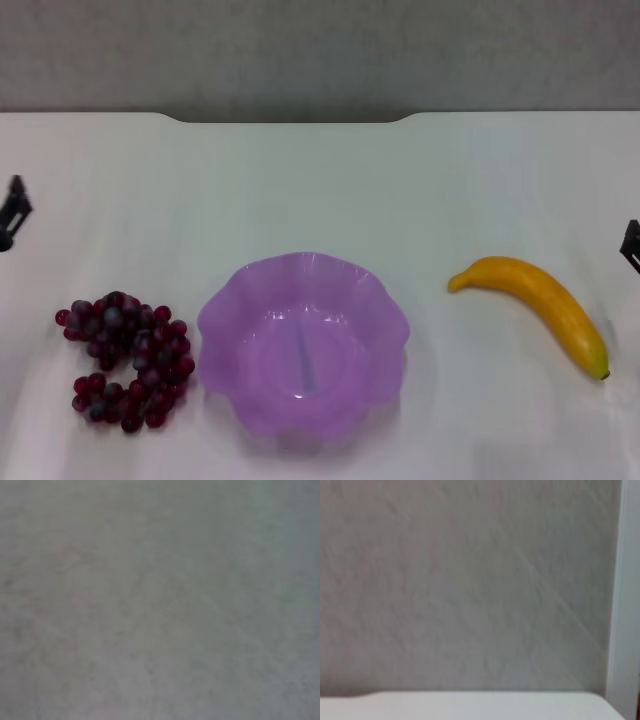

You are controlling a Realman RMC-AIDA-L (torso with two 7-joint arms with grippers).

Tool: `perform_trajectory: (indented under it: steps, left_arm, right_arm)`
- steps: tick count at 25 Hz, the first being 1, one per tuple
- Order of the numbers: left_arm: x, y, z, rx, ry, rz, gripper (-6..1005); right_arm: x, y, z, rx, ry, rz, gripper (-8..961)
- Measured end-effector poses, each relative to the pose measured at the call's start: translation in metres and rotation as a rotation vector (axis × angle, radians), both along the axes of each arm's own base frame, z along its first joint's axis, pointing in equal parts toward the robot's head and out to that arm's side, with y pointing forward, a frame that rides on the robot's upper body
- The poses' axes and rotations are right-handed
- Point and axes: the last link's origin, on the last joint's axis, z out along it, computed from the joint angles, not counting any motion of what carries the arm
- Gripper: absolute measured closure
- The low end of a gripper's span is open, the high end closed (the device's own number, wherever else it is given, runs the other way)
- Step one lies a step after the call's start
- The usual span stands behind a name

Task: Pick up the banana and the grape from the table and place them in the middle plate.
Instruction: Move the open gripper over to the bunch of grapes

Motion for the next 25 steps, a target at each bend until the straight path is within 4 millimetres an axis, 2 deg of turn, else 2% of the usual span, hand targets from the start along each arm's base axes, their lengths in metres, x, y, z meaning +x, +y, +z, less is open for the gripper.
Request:
perform_trajectory:
  steps: [5, 19, 25]
  left_arm:
    - [-0.007, -0.005, 0.004, 0.016, -0.084, 0.022, 116]
    - [-0.017, -0.002, -0.007, -0.065, -0.099, 0.106, 121]
    - [-0.009, 0.003, -0.01, -0.089, -0.135, 0.069, 117]
  right_arm:
    - [-0.011, -0.013, 0.002, 0.047, -0.003, 0.103, 62]
    - [-0.015, -0.006, -0.006, 0.005, 0.022, 0.081, 62]
    - [-0.01, -0.003, -0.009, -0.03, 0.012, 0.051, 62]
